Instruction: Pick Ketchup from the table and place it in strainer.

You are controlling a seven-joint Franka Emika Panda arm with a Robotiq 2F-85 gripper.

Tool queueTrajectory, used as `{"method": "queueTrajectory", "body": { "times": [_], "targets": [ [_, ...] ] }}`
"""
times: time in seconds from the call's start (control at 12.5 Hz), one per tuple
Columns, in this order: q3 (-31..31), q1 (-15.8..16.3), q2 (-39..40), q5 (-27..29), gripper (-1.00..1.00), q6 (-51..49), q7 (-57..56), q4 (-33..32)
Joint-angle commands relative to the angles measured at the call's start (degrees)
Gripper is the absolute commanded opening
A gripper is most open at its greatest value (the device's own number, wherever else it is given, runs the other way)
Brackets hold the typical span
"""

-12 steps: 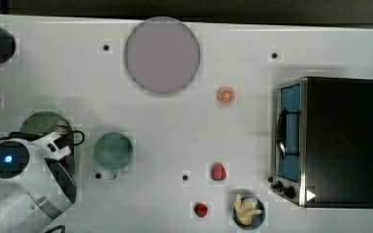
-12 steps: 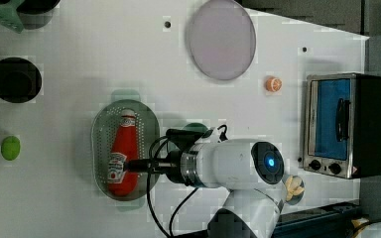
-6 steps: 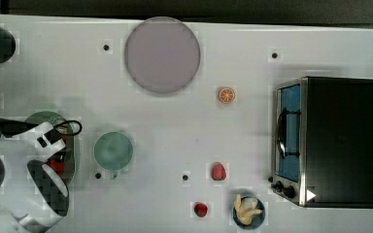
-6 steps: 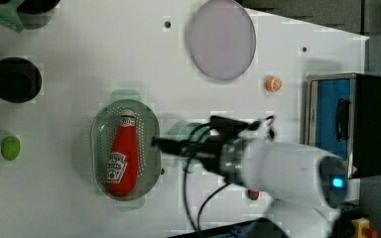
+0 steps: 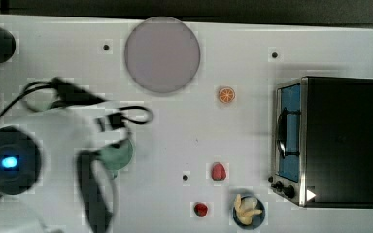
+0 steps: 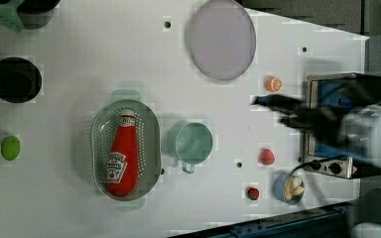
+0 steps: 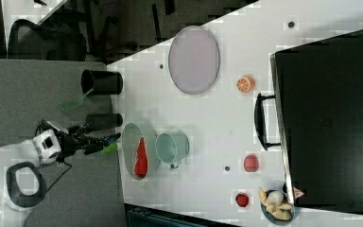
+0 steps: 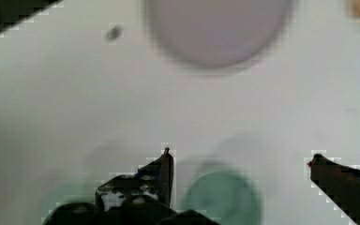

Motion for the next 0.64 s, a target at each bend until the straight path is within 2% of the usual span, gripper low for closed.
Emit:
{"method": "queueTrajectory", "body": {
  "times": [0.08,0.48,0.64],
  "targets": [
    [-8.83,-3.51,-4.49,-0.49,1.00,-10.04,-0.21,2.51],
    [-17.91,-3.52,-8.11,0.02,1.00,-25.34,-7.51,9.00],
    [-20.08,-3.52,-8.08,2.85,1.00,-26.65,-7.53,9.38]
  ]
}}
